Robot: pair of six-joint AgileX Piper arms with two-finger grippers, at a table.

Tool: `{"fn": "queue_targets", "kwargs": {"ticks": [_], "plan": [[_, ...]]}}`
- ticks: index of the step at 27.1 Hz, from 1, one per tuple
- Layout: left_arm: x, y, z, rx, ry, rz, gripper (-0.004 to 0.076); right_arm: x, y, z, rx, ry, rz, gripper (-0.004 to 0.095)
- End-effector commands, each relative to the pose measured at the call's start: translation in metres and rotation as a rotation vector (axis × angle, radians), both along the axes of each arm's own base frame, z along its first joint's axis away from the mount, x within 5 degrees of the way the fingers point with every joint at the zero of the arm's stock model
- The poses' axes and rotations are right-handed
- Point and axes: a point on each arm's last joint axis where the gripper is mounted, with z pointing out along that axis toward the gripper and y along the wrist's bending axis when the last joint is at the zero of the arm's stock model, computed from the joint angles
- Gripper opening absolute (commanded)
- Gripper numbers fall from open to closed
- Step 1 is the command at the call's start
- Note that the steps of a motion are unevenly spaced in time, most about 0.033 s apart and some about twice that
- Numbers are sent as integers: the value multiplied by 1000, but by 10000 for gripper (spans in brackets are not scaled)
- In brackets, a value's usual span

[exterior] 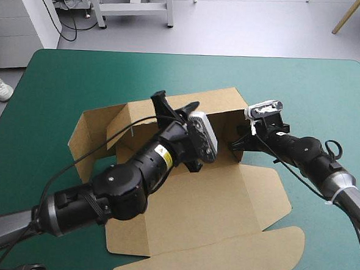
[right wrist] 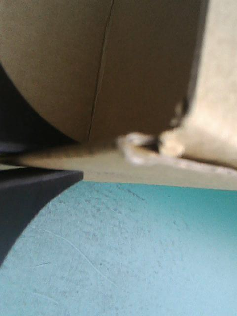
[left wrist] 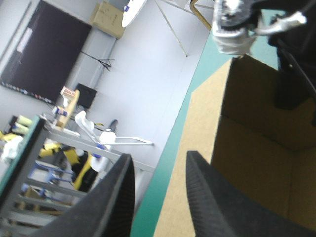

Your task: Fold the box

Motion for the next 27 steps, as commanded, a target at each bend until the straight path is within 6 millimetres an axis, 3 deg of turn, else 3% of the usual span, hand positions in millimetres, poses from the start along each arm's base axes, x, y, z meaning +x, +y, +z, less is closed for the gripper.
{"fn": "queue_targets", "kwargs": {"ticks": [1, 6, 14, 21, 27], "plan": [[5, 24, 47, -209, 63, 77, 252, 1, -3, 22, 44, -69, -42, -18], [41, 80, 95, -332, 188, 300, 252, 1, -3, 22, 50, -66, -46, -18], [74, 175, 109, -301, 245, 730, 251, 0, -3, 22, 62, -57, -52, -18], [96, 258, 76, -466, 476, 971, 251, 1, -7, 26, 50, -57, -69, -18], [104, 314, 16, -628, 634, 1097, 251, 8, -23, 38, 65, -27, -115, -18]]}}
